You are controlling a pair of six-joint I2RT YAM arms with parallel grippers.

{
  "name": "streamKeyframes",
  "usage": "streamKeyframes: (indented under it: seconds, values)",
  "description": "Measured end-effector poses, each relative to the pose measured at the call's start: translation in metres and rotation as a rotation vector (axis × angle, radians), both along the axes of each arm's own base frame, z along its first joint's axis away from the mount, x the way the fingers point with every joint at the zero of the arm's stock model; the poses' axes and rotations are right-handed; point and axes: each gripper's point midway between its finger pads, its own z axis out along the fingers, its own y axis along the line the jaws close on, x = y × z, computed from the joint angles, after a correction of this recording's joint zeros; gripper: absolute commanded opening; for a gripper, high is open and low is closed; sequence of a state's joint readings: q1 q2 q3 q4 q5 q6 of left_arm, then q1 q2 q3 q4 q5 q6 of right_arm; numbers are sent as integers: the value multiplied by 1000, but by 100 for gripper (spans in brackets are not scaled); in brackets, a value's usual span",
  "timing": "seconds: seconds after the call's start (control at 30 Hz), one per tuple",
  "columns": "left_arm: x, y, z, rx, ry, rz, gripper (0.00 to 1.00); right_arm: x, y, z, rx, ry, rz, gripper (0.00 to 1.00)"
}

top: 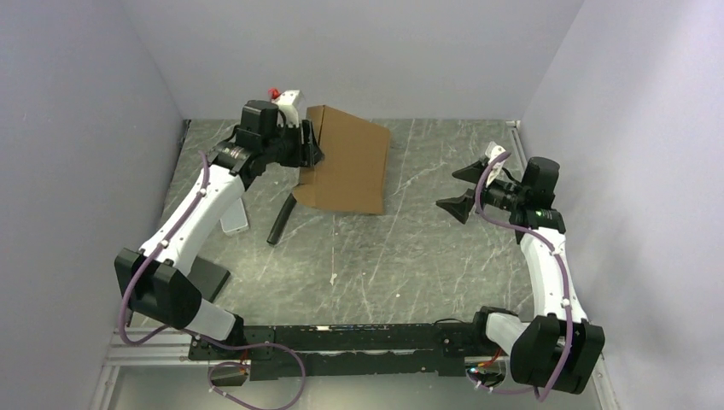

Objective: Fold the paper box

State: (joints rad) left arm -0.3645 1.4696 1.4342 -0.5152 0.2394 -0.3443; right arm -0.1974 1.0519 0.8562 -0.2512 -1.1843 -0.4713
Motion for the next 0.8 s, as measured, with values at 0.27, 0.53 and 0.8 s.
streamKeyframes:
  seconds: [0.27,0.53,0.8]
  values:
    - [-20,-22,14,332,-186,-131,30,6,0,-8,40,73,-13,100]
    - [-50,-67,28,636,-415,-262,29,12,-11,-10,33,76,-63,100]
    - [-96,-135,18,989,-804,-403,26,22,-36,-17,47,120,-163,100]
